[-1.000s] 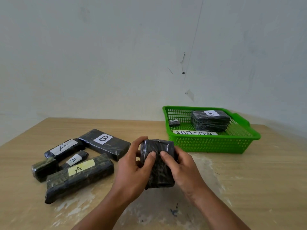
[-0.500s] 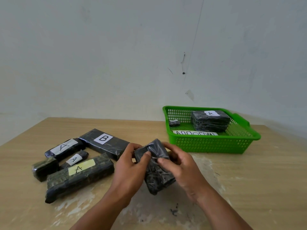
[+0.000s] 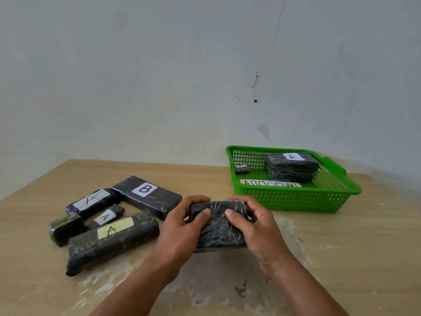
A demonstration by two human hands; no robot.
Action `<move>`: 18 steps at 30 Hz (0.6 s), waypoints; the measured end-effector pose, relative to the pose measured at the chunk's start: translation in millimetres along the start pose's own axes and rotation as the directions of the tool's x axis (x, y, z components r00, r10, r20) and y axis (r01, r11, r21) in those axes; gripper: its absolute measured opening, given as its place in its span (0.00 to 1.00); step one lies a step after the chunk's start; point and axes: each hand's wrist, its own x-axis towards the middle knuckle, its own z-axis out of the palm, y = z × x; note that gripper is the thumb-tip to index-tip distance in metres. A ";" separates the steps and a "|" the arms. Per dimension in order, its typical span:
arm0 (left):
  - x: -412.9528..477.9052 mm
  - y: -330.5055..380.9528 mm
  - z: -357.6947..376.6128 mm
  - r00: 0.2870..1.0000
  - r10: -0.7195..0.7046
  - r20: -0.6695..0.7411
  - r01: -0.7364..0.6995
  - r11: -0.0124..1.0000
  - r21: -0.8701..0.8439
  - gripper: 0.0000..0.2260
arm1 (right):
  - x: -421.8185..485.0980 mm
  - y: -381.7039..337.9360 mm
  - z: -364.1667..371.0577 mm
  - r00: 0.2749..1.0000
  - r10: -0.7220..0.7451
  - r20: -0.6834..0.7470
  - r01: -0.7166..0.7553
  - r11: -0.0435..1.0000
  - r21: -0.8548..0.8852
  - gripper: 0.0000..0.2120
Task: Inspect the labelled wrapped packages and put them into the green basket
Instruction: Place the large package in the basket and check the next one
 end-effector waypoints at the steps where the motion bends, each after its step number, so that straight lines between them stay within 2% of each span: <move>1: 0.6 -0.4 -0.2 1.000 0.007 -0.015 -0.006 1.000 0.013 0.08 | 0.0 0.3 0.9 1.000 0.012 0.008 -0.012 1.000 0.009 0.13; 6: 2.1 -2.7 0.6 0.998 0.045 -0.040 -0.044 0.999 0.030 0.07 | 0.6 -1.1 1.6 0.998 0.036 0.045 -0.037 0.999 0.012 0.22; 8: 1.6 -2.5 0.1 0.999 0.035 -0.020 -0.034 0.999 0.008 0.07 | 0.2 -1.2 1.4 0.999 0.020 0.031 -0.019 1.000 -0.011 0.22; 12: 0.2 -2.9 -1.2 0.999 0.017 0.032 -0.018 1.000 0.025 0.14 | 0.5 -0.6 0.0 1.000 -0.003 0.006 0.003 1.000 -0.029 0.21; 15: 1.2 -3.8 -0.2 0.999 0.026 -0.018 -0.026 0.999 0.032 0.14 | 1.1 0.8 -0.9 0.999 0.013 0.043 -0.013 1.000 -0.006 0.23; 18: 3.3 -3.8 -1.9 0.996 0.054 -0.069 -0.052 0.998 0.026 0.15 | 0.9 2.7 -2.2 0.994 0.075 0.083 -0.073 0.997 -0.023 0.31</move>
